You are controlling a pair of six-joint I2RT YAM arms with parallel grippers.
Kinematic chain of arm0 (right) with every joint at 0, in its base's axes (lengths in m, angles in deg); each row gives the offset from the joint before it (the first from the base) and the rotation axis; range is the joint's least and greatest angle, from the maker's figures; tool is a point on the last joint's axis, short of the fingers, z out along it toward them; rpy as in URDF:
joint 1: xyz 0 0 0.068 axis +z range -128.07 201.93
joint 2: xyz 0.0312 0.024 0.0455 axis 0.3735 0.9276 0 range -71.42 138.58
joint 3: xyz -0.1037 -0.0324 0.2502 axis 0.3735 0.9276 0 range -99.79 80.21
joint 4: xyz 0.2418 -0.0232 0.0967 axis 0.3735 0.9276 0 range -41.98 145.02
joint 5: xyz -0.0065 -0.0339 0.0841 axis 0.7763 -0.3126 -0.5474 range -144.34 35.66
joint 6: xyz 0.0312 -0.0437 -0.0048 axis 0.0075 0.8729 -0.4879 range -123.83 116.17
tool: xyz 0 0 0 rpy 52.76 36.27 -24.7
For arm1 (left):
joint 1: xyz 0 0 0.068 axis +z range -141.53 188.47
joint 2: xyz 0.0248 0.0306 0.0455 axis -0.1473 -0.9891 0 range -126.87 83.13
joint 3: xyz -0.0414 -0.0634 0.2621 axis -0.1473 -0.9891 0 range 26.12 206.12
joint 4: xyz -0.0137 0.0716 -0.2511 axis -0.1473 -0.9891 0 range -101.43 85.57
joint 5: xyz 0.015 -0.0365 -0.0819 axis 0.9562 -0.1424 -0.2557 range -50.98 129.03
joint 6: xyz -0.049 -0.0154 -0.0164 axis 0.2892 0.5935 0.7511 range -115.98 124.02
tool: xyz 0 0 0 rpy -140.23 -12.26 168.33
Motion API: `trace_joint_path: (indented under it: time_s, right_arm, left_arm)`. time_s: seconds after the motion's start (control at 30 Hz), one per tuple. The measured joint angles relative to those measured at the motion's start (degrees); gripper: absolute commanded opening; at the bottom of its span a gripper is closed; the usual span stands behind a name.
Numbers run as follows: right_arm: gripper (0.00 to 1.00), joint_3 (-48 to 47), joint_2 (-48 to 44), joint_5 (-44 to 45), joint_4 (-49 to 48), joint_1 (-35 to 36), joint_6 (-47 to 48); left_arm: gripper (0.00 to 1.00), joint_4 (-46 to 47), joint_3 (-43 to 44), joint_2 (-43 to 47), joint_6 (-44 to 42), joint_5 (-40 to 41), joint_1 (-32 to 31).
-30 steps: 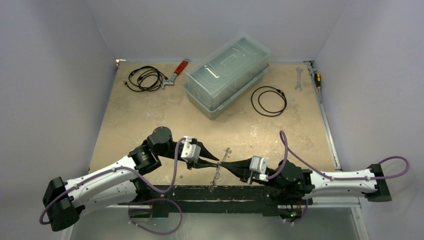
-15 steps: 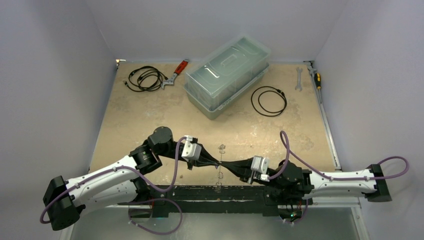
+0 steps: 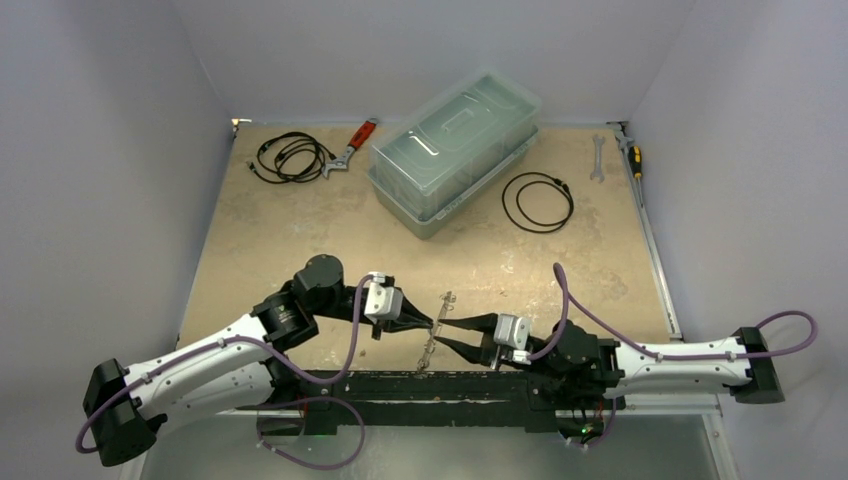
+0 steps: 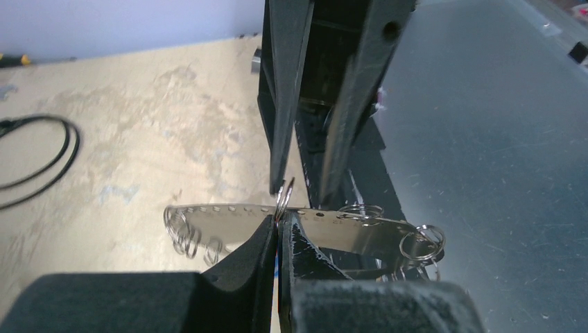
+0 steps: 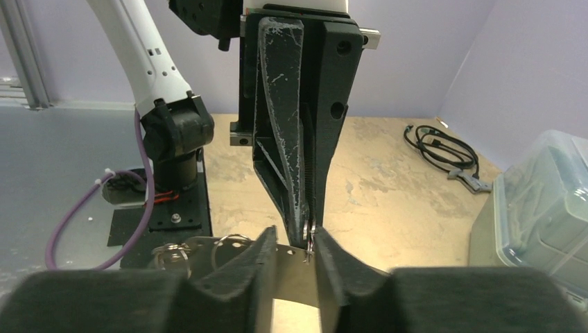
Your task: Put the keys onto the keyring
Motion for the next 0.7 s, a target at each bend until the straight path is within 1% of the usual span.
trace_joint_path:
  time_s: [0.13,0.33,0.47,0.7]
  right_arm:
    - [0.49,-0.3,-0.2,0.0,0.9,0.0,-0.4]
    - [0.51,-1.6,1.2,1.1,2.6,0.0,-0.5]
    - [0.49,-3.4,4.8,4.4,4.3,0.0,-0.3]
    - [0.42,-5.6,11.9,7.2,7.6,0.0,-0.1]
  left_arm:
    - [0.00,-3.7,1.8,-0.7,-3.1,1.9,0.0]
    - [0.00,-11.7,3.1,-1.8,-7.5,6.3,0.1]
    - [0.00,-15.2,3.6,-1.8,-9.6,8.6,0.1]
    - [0.00,-20.2,5.4,-3.2,-12.4,10.5,0.1]
